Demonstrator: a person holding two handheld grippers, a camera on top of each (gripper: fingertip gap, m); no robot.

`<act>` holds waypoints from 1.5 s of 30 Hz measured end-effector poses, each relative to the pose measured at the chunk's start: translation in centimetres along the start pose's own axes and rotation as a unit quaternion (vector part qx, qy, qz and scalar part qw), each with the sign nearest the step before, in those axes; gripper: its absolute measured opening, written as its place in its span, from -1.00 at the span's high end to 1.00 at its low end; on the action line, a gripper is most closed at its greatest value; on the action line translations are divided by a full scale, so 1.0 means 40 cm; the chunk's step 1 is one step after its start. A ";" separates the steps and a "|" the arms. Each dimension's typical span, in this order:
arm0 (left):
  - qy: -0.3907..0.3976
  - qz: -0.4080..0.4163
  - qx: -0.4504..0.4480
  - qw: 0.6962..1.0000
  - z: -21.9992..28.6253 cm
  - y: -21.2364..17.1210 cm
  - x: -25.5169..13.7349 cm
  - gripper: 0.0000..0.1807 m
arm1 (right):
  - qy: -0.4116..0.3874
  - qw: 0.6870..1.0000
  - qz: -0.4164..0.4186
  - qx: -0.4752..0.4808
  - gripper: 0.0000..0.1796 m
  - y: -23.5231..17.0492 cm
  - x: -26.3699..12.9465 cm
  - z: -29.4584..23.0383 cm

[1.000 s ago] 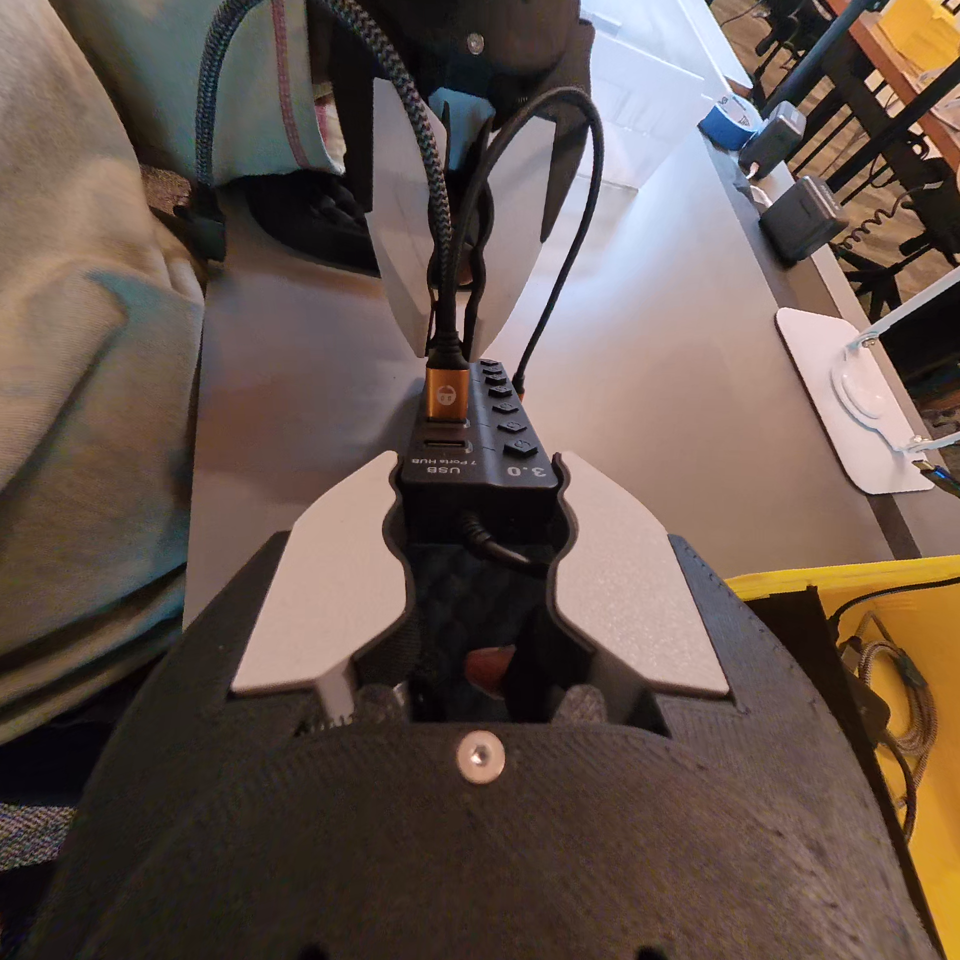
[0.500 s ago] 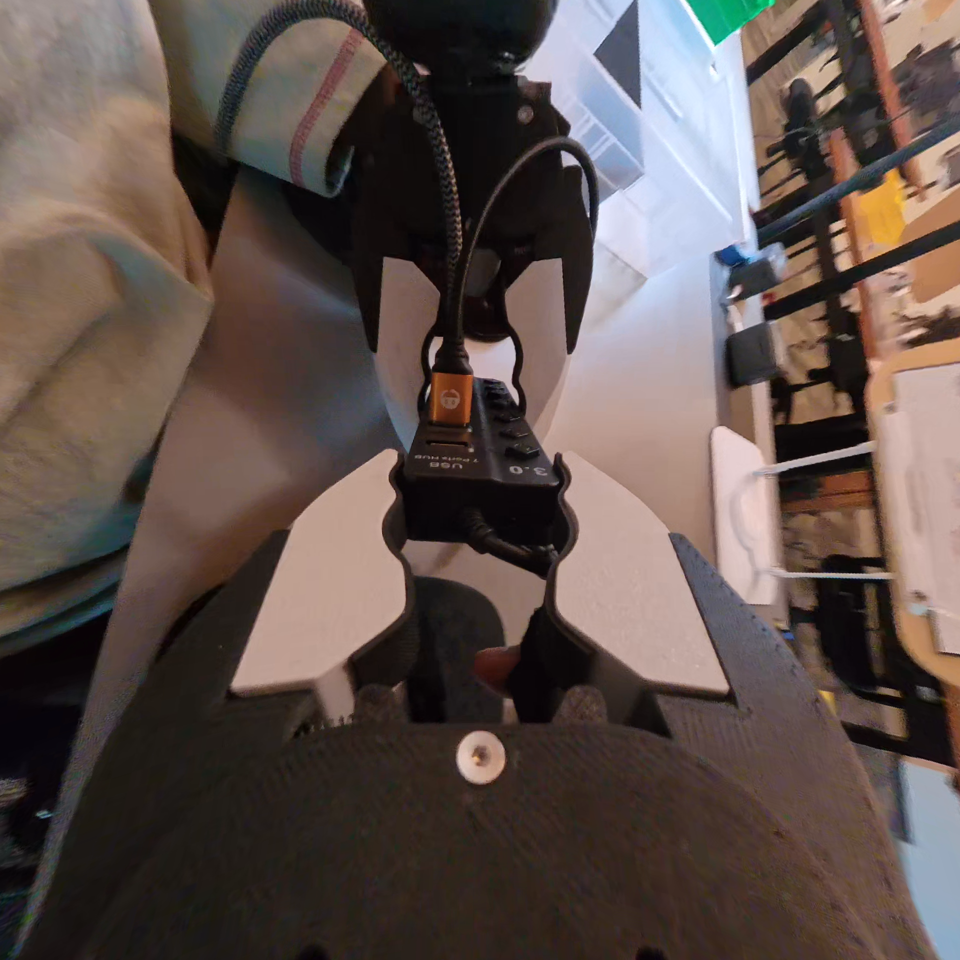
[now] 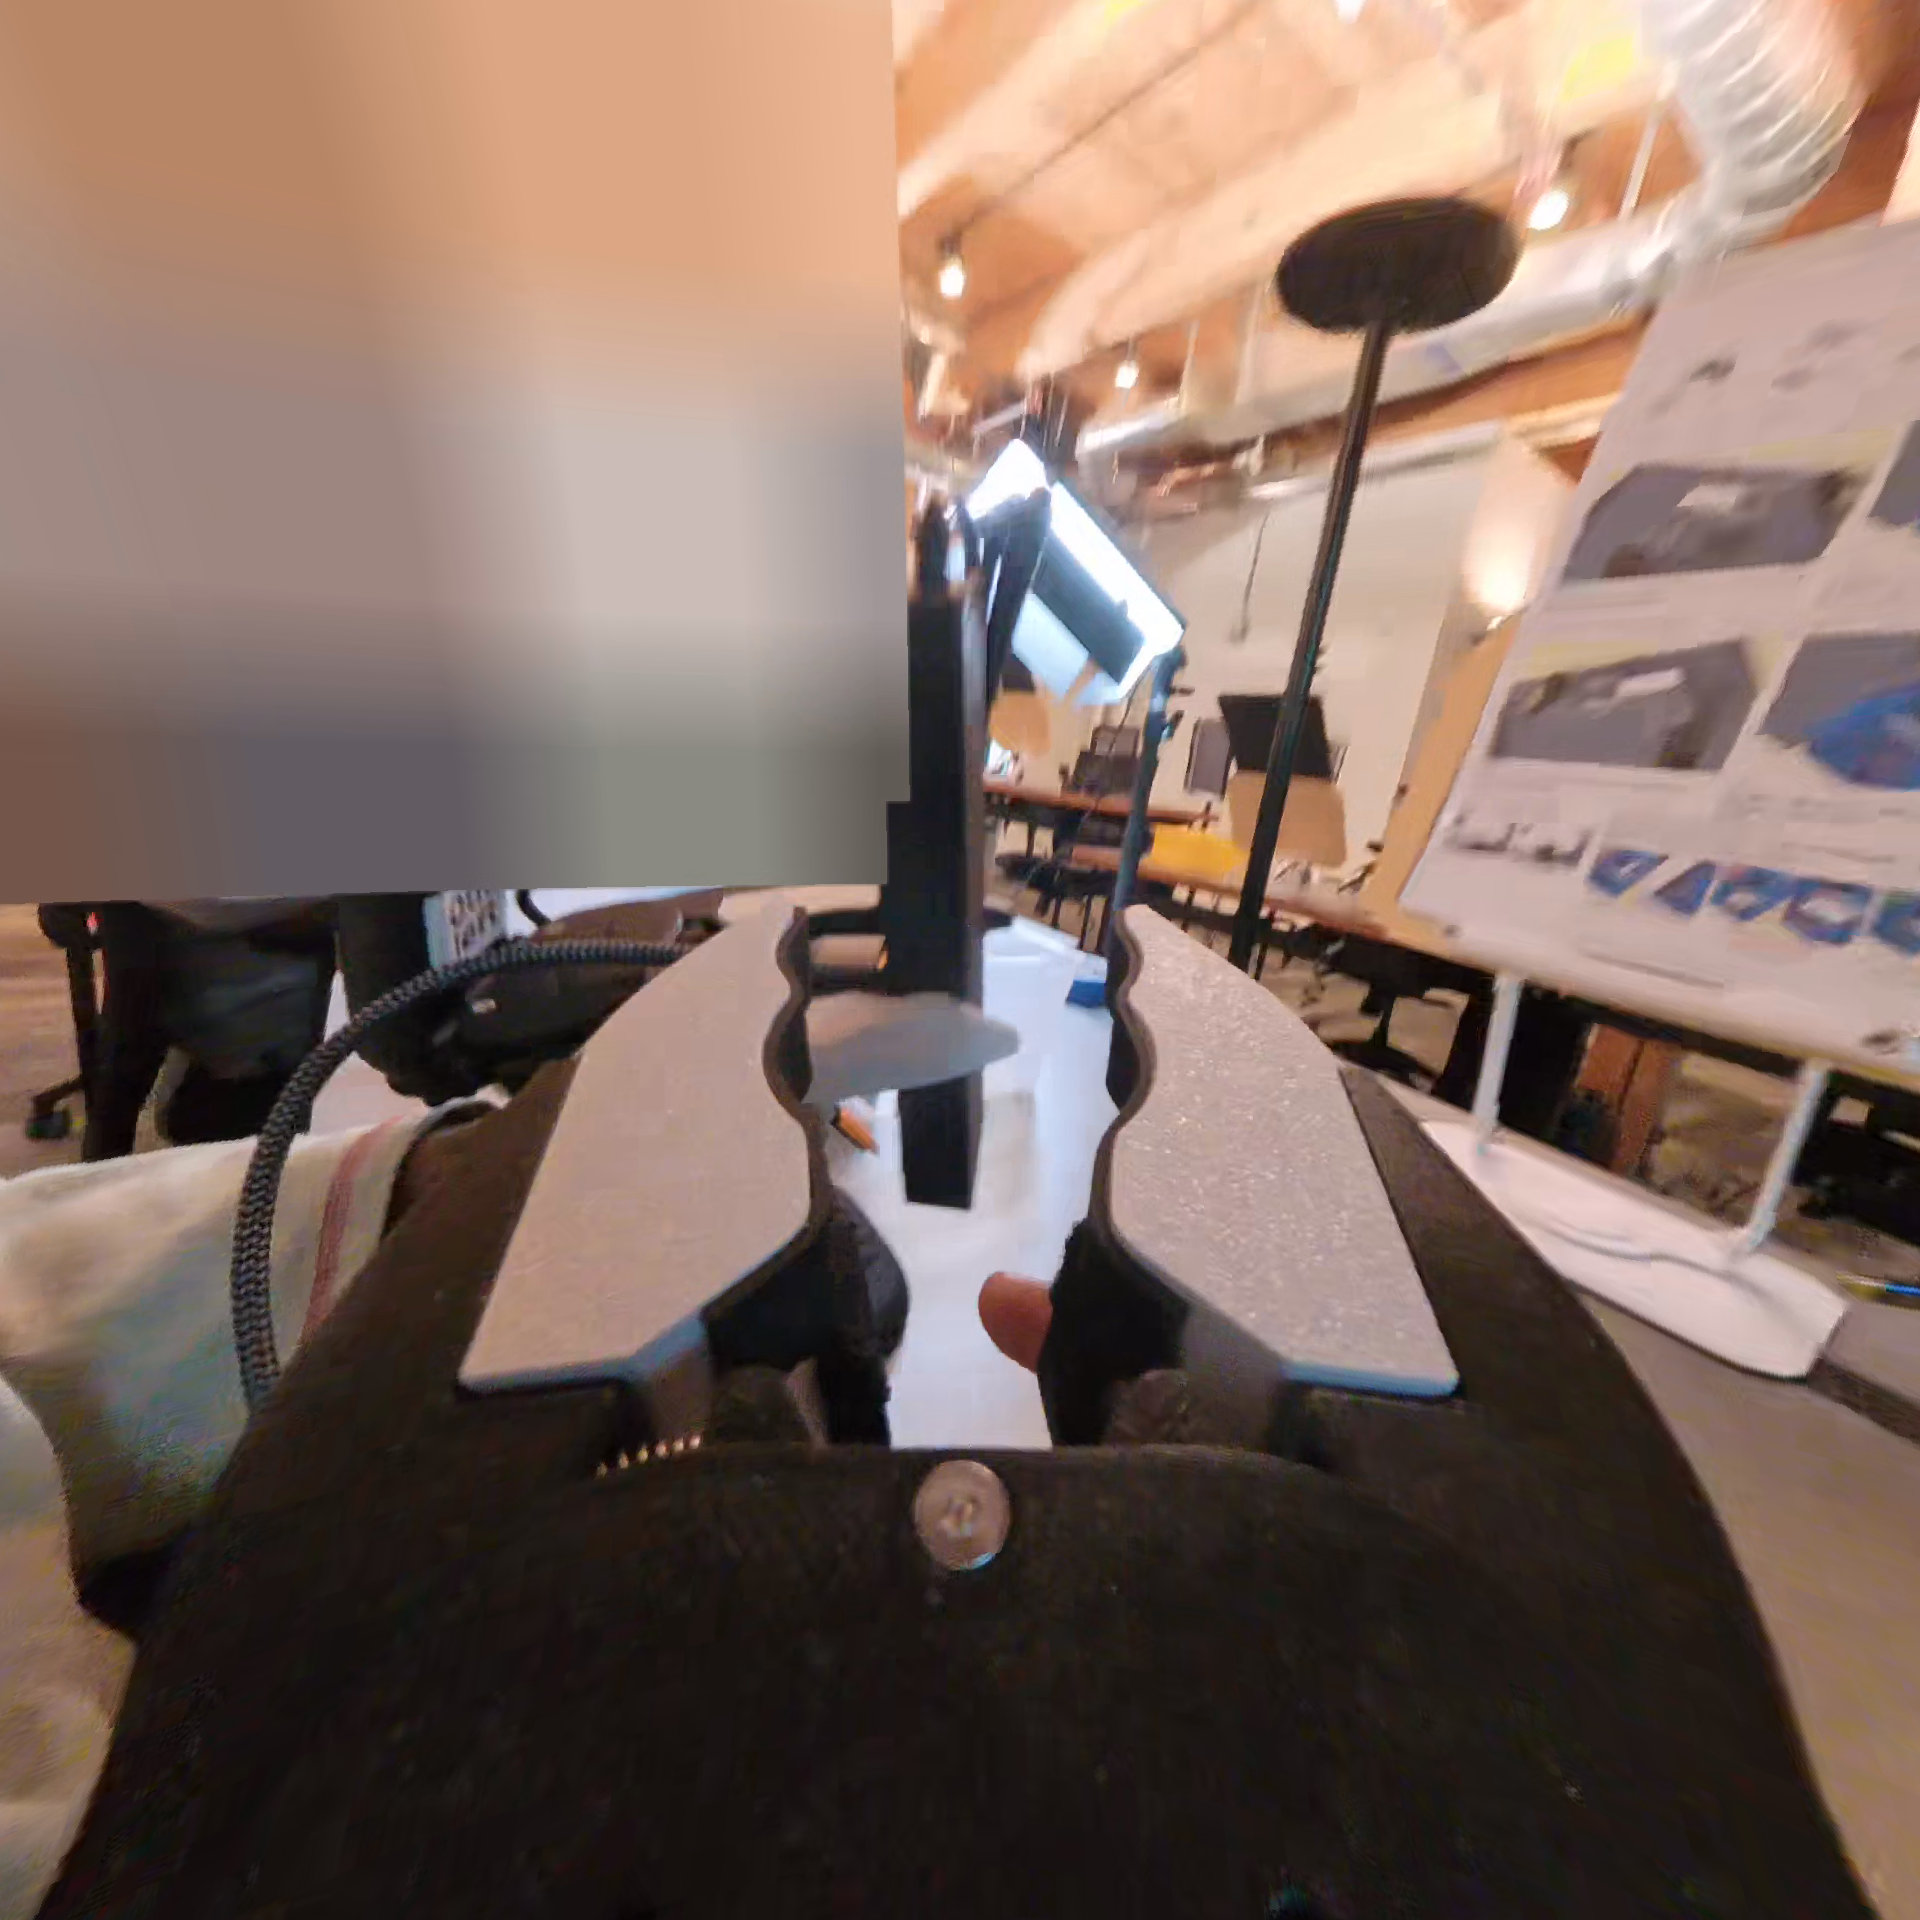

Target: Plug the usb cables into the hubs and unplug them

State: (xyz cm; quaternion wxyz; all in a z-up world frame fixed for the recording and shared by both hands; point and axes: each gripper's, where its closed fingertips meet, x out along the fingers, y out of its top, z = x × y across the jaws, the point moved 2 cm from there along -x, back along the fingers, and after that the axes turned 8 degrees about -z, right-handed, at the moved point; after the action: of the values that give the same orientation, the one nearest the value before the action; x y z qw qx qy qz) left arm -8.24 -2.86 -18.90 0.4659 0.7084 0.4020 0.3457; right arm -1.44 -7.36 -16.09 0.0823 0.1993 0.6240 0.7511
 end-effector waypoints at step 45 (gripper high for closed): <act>-0.085 -0.024 0.091 0.992 0.087 -0.043 0.019 0.59 | -0.536 0.712 -0.120 -0.437 0.73 0.200 -0.183 0.865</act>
State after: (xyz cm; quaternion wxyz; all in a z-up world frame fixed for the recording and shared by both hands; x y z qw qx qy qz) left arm -5.35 -3.10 -21.57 0.4400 0.7652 0.4073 0.2346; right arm 20.11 19.54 -4.85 0.5706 0.4335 0.0962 0.6909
